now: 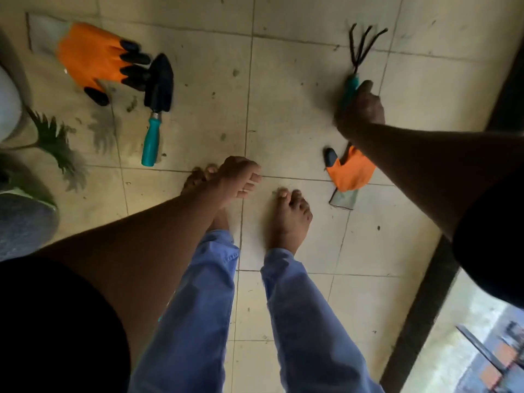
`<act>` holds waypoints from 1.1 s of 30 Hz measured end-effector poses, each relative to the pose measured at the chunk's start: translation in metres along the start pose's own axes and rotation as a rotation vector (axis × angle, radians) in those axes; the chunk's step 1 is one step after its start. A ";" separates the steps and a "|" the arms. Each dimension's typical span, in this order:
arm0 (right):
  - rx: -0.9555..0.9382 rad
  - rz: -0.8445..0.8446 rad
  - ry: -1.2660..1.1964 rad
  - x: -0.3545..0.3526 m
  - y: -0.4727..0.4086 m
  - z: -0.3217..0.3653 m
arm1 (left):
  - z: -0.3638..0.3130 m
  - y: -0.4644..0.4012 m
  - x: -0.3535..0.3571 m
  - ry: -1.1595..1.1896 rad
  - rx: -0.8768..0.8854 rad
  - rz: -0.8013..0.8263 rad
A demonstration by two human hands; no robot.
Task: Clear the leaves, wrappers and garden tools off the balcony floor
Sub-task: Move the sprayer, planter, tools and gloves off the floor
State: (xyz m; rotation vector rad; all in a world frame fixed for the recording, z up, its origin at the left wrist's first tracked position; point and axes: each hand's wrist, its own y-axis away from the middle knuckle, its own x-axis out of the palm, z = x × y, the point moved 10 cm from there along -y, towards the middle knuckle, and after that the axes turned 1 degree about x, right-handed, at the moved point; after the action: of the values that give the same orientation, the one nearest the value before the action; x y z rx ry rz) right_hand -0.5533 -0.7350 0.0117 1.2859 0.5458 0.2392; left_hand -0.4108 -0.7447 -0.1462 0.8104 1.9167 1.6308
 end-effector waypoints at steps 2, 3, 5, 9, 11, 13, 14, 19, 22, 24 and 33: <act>-0.003 0.038 0.221 0.056 -0.040 -0.035 | -0.001 -0.002 0.000 0.013 0.004 -0.006; -0.007 -0.010 0.191 0.078 -0.055 -0.041 | -0.003 -0.001 -0.001 0.005 0.011 -0.008; 0.087 -0.082 0.241 0.096 -0.052 -0.057 | -0.008 0.004 0.000 0.006 0.026 0.000; 0.174 -0.091 0.101 0.098 -0.058 -0.069 | -0.025 0.020 -0.001 0.025 0.061 0.007; 0.180 -0.060 -0.190 0.072 -0.087 -0.054 | -0.036 0.026 -0.009 0.123 0.086 -0.014; 0.097 -0.050 -0.500 0.035 -0.112 -0.016 | -0.045 0.031 -0.024 0.279 0.112 -0.050; 0.042 -0.024 -0.552 0.034 -0.114 0.006 | -0.045 0.033 -0.034 0.357 0.108 -0.084; -0.119 0.240 -0.354 0.117 -0.093 0.065 | -0.011 0.030 -0.087 0.630 0.050 -0.175; -0.177 0.186 -0.190 0.119 -0.109 0.088 | 0.020 0.027 -0.124 0.581 0.070 -0.304; -0.152 -0.010 -0.090 0.109 -0.124 0.098 | 0.042 0.026 -0.140 0.632 0.070 -0.323; -0.502 -0.063 0.376 0.178 -0.192 0.211 | 0.131 0.027 -0.194 0.581 -0.091 -0.423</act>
State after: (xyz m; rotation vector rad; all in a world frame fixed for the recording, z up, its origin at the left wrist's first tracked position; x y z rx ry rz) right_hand -0.3190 -0.8832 -0.1782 0.7349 0.7862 0.5359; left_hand -0.1791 -0.7892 -0.1427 -0.1384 2.1682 1.7743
